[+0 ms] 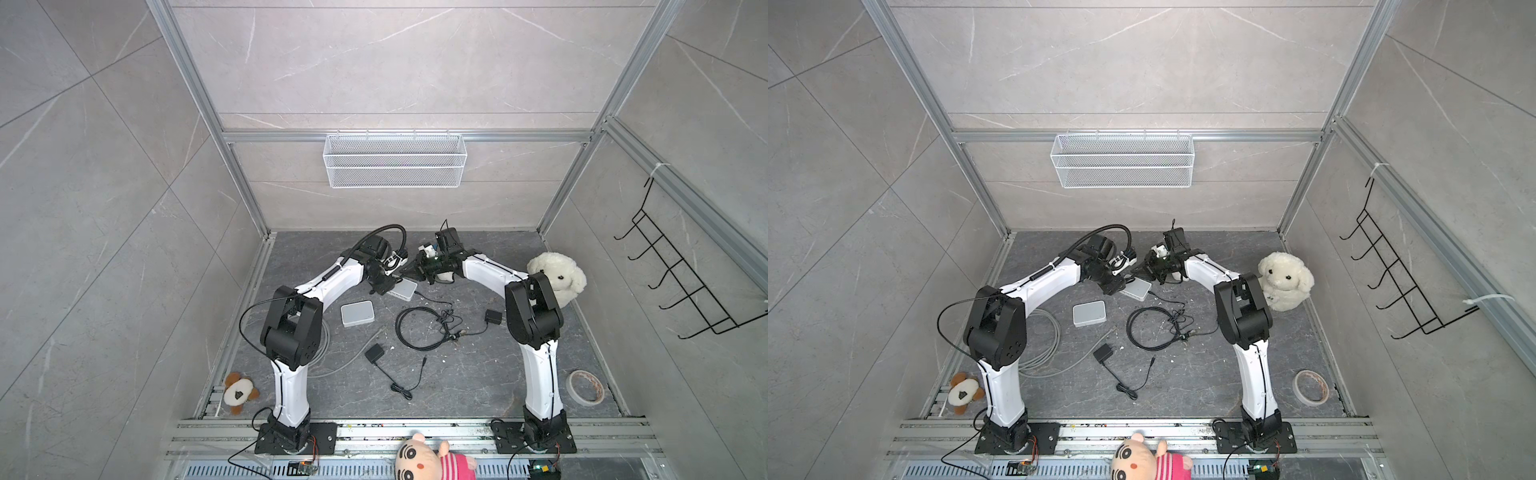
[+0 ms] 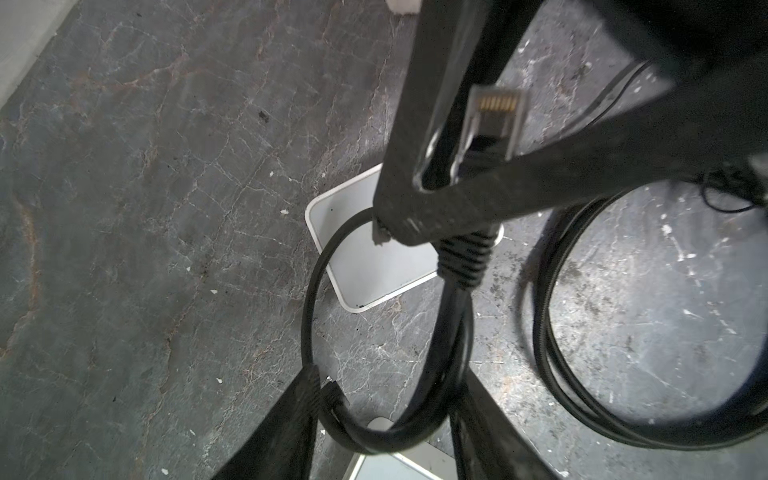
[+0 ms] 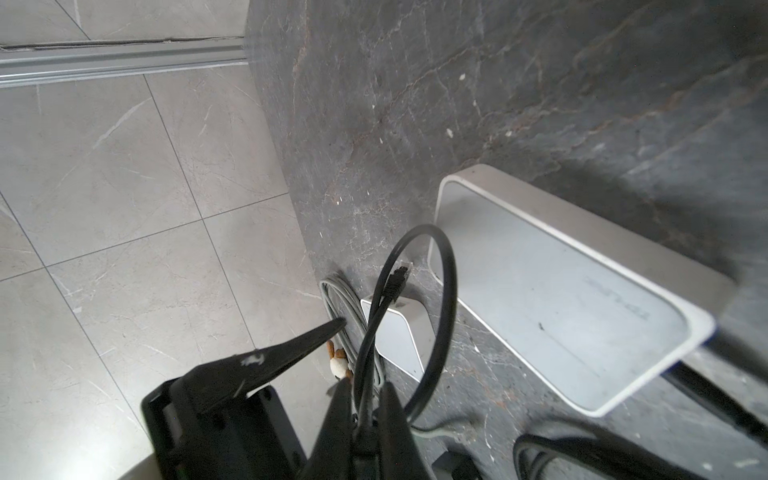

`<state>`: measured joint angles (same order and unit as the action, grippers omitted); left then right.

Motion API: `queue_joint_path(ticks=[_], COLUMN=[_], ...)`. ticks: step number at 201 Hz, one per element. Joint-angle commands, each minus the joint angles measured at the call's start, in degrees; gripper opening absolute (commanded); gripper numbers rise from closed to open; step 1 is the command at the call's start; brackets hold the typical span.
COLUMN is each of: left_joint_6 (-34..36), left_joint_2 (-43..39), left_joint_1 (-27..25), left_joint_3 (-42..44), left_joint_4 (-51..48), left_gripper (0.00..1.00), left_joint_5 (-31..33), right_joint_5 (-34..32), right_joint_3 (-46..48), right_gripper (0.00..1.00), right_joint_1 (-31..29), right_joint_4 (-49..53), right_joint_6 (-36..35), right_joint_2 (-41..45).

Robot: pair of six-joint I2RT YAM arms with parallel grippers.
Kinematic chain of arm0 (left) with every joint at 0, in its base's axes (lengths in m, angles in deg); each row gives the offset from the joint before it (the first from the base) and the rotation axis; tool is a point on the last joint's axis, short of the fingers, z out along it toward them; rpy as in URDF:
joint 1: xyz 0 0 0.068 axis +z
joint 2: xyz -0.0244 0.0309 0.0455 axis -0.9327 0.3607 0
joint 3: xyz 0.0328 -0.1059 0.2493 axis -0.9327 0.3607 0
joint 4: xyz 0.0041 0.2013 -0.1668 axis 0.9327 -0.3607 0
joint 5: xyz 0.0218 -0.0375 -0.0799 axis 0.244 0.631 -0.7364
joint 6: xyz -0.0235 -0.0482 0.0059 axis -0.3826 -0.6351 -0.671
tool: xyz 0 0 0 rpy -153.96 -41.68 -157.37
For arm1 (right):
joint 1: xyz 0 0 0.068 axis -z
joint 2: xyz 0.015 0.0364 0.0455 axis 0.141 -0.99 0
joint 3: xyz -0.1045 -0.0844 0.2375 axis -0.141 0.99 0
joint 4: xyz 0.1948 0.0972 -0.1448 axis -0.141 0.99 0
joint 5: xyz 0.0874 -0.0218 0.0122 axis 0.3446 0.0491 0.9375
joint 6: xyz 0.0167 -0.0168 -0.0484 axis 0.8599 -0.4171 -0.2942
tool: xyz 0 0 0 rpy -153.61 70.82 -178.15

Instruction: Insert the plug into the switch port

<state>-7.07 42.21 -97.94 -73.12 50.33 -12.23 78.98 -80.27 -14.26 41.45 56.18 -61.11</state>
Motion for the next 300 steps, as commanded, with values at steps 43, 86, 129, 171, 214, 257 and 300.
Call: queue_joint_path(ticks=[43,86,129,171,214,257,300], left_joint_6=[1.91,3.01,7.93,9.42,10.69,9.56,8.25], left_joint_2=[-0.68,-2.71,3.37,6.15,8.37,9.96,10.14], left_joint_1=[-0.48,3.54,7.73,9.45,10.21,10.18,10.18], left_joint_3=[3.00,-3.63,-16.85,-22.16,-25.77,-26.23,-26.30], left_joint_4=[5.98,-6.24,-28.89,-36.40,-41.40,-40.94,-39.92], left_gripper=[0.22,0.05,0.06,0.04,0.06,0.07,0.07], left_joint_5=[3.27,-13.71,-32.03,-41.94,-48.87,-50.81,-50.74], right_joint_5=[2.51,1.12,8.69,16.27,22.18,26.23,26.50], right_joint_3=[-2.87,-3.95,2.03,4.09,5.18,5.37,3.86], right_gripper=[0.11,0.41,0.57,0.58,0.58,0.58,0.54], right_joint_1=[-0.43,1.34,6.10,6.95,6.99,6.16,4.97], right_joint_4=[-1.26,0.12,-18.12,-23.04,-30.70,-35.54,-35.78], right_joint_6=[2.53,-5.91,-17.64,-26.63,-26.24,-25.12,-23.77], right_joint_2=[-0.81,0.22,4.68,3.84,3.46,2.63,0.96])
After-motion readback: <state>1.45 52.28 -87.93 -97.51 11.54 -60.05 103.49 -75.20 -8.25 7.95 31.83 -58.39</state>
